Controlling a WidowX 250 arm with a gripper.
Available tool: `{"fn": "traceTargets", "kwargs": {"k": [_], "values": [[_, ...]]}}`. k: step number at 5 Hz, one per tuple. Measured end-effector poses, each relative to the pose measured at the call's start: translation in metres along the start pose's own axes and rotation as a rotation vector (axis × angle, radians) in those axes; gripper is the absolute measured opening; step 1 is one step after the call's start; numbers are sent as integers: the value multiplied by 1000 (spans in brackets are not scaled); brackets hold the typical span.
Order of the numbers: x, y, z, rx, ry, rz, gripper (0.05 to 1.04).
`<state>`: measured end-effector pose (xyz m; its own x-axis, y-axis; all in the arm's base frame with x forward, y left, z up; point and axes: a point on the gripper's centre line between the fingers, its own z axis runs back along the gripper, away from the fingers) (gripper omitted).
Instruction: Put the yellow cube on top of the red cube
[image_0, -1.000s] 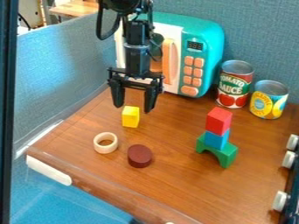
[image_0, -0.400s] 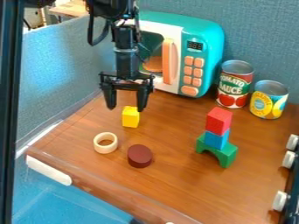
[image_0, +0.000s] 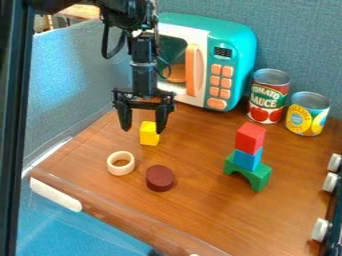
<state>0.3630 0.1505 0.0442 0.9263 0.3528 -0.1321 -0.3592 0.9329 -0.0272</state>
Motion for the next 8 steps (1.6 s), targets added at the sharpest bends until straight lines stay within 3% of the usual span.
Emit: {"fn": "traceTargets", "kwargs": {"k": [3, 4, 5, 6, 7, 8], "values": [[17, 6, -10, 32, -24, 38, 995], [19, 6, -13, 30, -32, 37, 941], [16, 3, -21, 14, -29, 43, 635], [13, 2, -21, 9, -43, 26, 582], [7, -8, -3, -16, -71, -9, 582], [-1, -31, 27, -13, -111, -80, 582]]}}
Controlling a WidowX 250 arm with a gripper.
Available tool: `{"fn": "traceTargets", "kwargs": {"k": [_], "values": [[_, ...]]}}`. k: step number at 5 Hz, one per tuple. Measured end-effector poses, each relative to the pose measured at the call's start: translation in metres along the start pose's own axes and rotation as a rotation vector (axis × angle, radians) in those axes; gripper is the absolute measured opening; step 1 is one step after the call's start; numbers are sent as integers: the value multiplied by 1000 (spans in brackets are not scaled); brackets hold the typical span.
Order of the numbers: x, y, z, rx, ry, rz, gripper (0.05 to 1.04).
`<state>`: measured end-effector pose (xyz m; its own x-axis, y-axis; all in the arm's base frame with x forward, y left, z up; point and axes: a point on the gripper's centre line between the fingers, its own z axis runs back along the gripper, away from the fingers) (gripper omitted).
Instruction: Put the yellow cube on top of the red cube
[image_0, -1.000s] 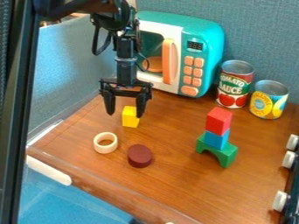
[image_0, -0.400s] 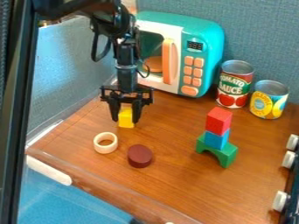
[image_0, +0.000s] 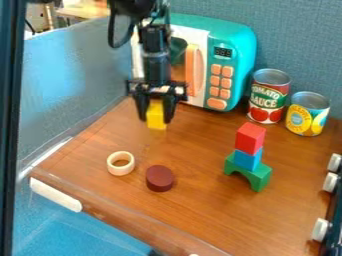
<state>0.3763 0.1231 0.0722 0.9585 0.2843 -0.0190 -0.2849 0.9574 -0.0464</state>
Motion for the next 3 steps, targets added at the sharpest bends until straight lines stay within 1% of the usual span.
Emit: {"fn": "traceTargets", "kwargs": {"k": [1, 2, 3], "values": [[-5, -29, 32, -6, -43, -96, 582], [-10, -65, 53, -29, -52, -241, 582], [-17, -97, 75, -18, -69, -380, 582]]}}
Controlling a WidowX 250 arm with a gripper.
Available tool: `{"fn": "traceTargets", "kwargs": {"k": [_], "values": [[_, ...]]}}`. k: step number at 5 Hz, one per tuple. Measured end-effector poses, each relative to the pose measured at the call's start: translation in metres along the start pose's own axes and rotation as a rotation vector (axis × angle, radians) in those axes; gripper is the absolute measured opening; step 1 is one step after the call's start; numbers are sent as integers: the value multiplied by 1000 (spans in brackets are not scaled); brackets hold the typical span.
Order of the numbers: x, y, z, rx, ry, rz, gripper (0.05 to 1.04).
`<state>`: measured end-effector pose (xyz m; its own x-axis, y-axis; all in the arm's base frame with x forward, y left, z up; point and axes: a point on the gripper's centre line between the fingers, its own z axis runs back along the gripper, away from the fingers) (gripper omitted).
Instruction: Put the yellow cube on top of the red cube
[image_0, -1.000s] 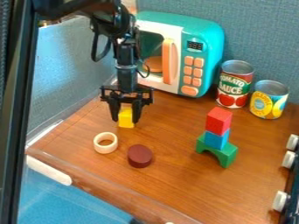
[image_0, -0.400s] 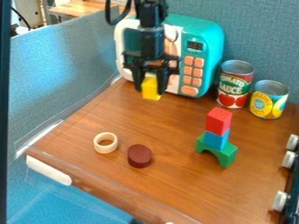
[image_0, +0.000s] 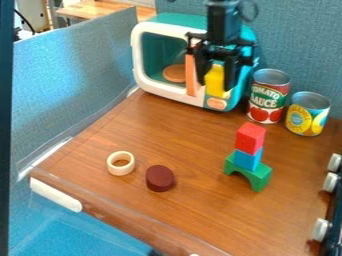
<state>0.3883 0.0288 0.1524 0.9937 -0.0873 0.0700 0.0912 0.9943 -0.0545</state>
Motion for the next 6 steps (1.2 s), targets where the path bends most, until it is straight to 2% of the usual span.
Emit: {"fn": "traceTargets", "kwargs": {"k": [1, 3, 4, 6], "values": [[-4, -16, 10, -3, 21, -59, 582], [-10, -34, 13, -28, 75, -119, 582], [-6, -50, 5, -24, 93, -191, 582], [-8, -62, -18, 89, 149, -245, 582]]}}
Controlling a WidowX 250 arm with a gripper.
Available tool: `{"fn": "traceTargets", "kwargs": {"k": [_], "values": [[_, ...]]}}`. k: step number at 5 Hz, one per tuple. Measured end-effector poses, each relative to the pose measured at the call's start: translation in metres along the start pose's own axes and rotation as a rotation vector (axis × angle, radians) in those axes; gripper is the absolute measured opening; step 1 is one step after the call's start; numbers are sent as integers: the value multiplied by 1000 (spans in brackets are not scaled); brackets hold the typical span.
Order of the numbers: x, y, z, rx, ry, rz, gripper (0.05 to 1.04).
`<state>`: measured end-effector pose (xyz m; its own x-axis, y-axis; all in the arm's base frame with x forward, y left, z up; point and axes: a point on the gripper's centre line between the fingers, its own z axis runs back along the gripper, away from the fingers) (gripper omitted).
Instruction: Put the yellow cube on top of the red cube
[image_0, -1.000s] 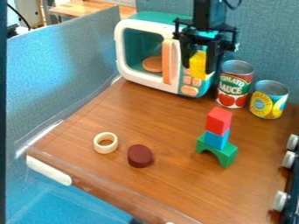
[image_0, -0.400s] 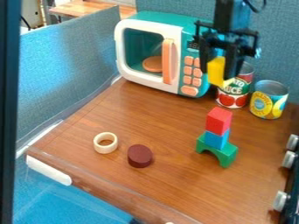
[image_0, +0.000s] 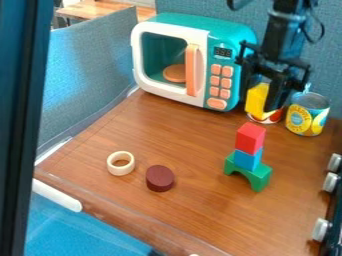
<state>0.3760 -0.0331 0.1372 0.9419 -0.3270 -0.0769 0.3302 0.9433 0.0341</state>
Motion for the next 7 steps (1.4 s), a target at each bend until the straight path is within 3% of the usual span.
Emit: {"fn": "traceTargets", "kwargs": {"k": [2, 3, 7], "values": [[-5, 4, -9, -25, 36, 56, 582], [-8, 12, -23, -50, 84, 81, 582], [-6, 14, -30, -82, 83, 104, 582]]}}
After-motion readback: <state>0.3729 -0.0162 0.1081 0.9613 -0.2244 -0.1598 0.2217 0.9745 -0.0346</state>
